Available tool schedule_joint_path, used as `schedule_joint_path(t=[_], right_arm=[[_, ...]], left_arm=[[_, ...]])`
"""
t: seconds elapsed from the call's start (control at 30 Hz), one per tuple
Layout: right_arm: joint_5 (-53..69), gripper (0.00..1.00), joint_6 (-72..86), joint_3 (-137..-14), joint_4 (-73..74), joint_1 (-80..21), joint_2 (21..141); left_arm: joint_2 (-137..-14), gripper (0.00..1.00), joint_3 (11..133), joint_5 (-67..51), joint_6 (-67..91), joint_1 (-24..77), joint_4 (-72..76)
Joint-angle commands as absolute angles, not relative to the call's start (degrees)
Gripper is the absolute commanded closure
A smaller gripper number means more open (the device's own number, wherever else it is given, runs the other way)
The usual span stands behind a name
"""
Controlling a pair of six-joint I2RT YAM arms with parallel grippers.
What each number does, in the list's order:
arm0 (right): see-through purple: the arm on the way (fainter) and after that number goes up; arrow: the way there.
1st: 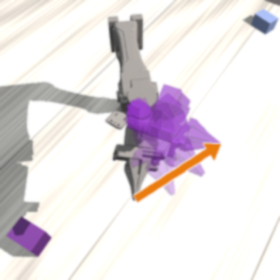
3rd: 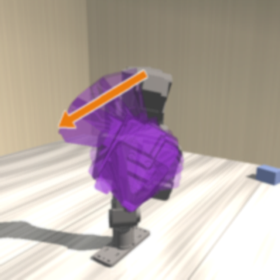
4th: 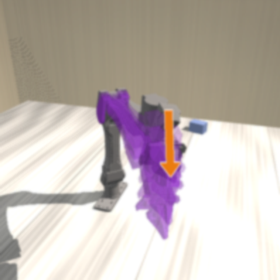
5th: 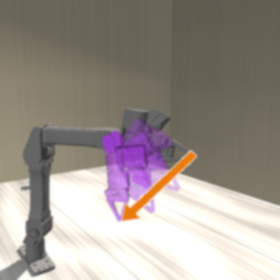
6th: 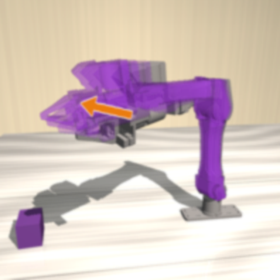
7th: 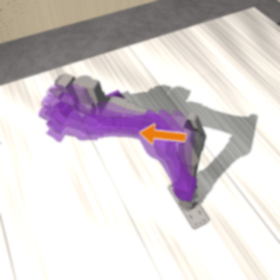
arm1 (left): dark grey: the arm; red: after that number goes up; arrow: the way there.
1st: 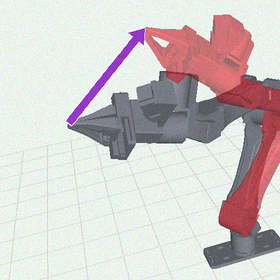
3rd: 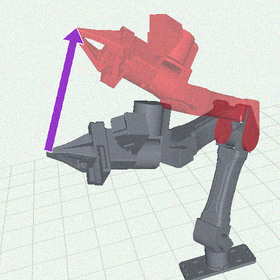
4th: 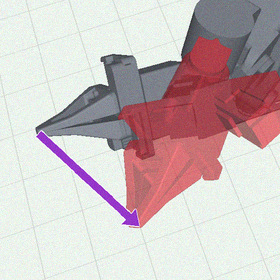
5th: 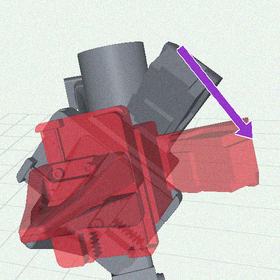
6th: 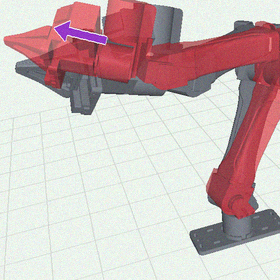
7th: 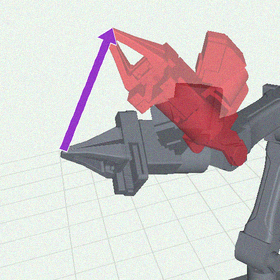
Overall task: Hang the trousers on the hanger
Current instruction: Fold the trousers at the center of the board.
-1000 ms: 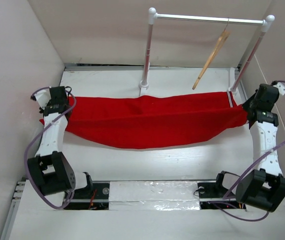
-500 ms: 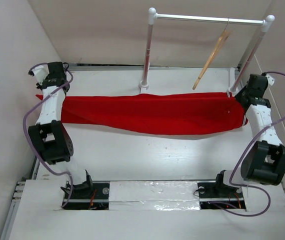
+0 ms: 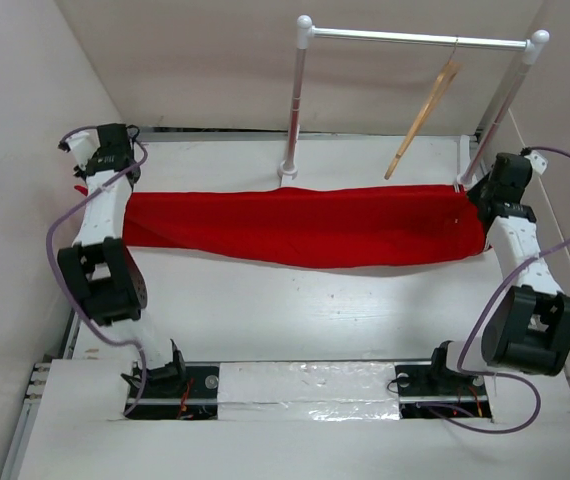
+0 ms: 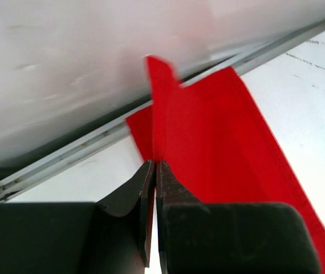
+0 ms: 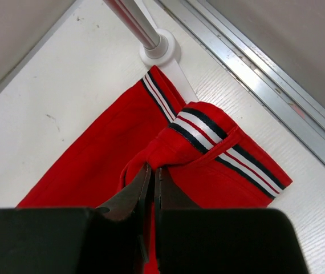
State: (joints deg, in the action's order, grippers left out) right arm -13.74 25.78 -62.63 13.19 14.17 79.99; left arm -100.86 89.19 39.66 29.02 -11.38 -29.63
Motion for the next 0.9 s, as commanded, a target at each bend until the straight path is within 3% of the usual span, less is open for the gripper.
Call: schedule_joint_path(t=[0.0,0.23,0.43,0.87], right_arm=[[-16.3,1.0,27.0,-61.4,3.9,14.9,76.3],[-13.0,1.0,27.9,-58.7,3.6,14.9,73.4],[-12.1,1.0,27.2,-57.0,2.4,14.4,73.7],[-13.5,1.0,25.1,-60.6,0.6,15.0,80.9]], left_arm=[[-87.3,1.0,83.5,45.3,28.3,-14.1,-26.6],[-69.5,1.0,70.2,45.9,27.3,-15.7,-29.6],[-64.9,1.0,61.6,46.3,27.0,-15.7,-28.7],[-89.5,1.0,78.0,44.2,27.4,-15.7,-25.4]])
